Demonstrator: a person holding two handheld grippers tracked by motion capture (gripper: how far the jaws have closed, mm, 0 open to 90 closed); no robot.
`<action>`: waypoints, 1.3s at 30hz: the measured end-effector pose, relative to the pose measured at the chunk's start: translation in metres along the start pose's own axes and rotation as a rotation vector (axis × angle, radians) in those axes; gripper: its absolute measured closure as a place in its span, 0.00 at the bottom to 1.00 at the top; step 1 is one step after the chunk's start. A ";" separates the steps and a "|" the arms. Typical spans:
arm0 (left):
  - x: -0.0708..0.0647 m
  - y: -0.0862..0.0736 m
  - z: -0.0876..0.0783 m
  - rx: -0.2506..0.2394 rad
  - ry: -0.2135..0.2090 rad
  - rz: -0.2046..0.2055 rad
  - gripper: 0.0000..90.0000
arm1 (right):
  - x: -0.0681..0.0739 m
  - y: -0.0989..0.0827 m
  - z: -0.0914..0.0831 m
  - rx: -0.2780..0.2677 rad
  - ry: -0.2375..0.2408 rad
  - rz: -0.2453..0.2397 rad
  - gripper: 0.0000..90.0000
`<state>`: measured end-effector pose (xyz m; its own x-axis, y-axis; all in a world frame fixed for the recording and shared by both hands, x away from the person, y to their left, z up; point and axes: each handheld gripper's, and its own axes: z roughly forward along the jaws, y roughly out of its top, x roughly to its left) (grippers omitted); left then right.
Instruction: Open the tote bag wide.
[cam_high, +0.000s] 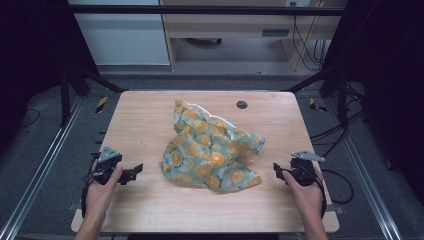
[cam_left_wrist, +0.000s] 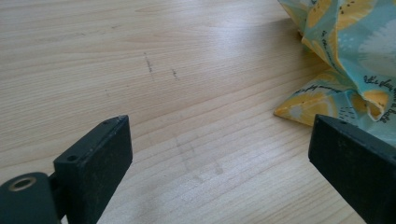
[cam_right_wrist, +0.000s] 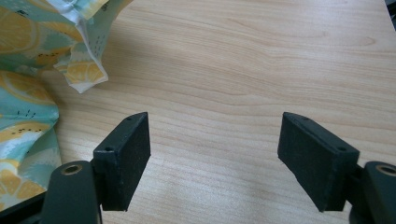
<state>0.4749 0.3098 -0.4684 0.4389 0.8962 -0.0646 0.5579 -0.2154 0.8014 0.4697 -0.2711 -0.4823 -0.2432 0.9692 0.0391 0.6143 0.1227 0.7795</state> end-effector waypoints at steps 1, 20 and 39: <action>-0.001 0.000 0.000 0.001 -0.003 -0.001 0.07 | 0.000 0.000 -0.001 0.000 0.003 0.007 0.28; -0.019 0.008 -0.008 -0.009 -0.055 0.044 0.06 | 0.011 0.003 -0.009 -0.036 0.061 -0.001 0.20; -0.053 0.103 -0.023 -0.084 -0.112 0.150 0.08 | 0.057 0.074 -0.029 -0.110 0.193 -0.178 0.16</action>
<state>0.4928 0.2493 -0.3684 0.5911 0.8066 -0.0026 0.4218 -0.3064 0.8533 0.4799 -0.2128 -0.4043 -0.4847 0.8746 0.0057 0.4662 0.2529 0.8478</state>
